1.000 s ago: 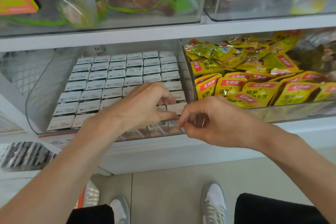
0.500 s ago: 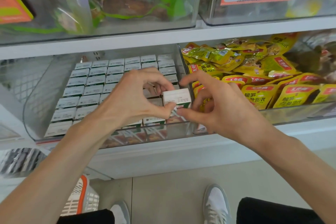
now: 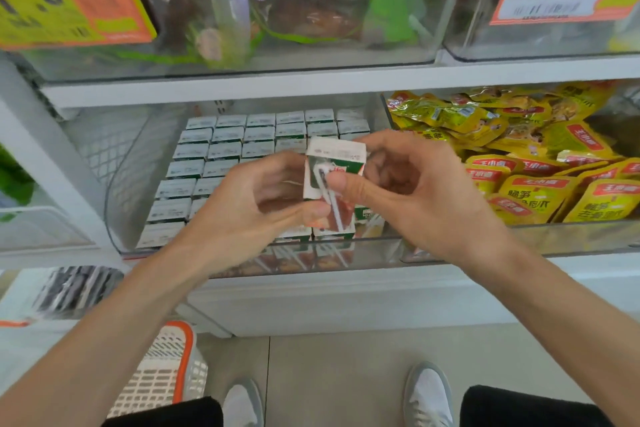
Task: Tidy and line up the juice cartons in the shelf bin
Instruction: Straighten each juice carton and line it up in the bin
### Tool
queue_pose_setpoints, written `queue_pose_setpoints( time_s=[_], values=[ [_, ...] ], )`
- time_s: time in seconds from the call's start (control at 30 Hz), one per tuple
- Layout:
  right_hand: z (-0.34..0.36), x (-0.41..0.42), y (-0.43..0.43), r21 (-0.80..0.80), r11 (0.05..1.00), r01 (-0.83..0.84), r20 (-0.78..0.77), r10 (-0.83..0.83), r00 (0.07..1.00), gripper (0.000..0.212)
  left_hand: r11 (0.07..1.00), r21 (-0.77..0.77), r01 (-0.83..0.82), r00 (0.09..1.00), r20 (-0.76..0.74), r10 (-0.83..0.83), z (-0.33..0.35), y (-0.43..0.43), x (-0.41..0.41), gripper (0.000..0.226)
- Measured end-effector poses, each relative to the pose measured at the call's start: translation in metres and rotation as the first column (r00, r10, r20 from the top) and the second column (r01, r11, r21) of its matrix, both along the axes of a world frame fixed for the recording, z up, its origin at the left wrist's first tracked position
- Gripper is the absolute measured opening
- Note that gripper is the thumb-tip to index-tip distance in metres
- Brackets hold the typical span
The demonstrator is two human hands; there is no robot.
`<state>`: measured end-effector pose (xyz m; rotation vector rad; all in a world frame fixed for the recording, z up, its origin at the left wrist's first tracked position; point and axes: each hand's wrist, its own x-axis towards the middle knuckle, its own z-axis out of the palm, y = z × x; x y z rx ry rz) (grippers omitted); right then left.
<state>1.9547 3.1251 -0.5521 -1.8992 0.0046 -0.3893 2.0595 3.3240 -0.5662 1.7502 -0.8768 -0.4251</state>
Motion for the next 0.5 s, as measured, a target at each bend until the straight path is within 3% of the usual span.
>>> queue_pose_setpoints(
  time_s=[0.1, 0.27, 0.5],
  values=[
    [-0.003, 0.012, 0.018, 0.078, 0.996, -0.031, -0.028, 0.034, 0.999, 0.017, 0.999, 0.02, -0.035, 0.998, -0.054, 0.036, -0.001, 0.021, 0.004, 0.04],
    [-0.015, 0.029, 0.041, 0.202, 0.979, -0.012, -0.149, 0.043, 0.988, 0.023, 0.99, 0.067, -0.125, 0.985, -0.108, 0.132, -0.006, 0.047, 0.013, 0.043],
    [-0.022, 0.037, 0.049, 0.218, 0.976, 0.021, -0.21, 0.026, 0.977, 0.032, 0.977, 0.042, -0.21, 0.954, -0.208, 0.214, -0.007, 0.052, 0.019, 0.05]
  ],
)
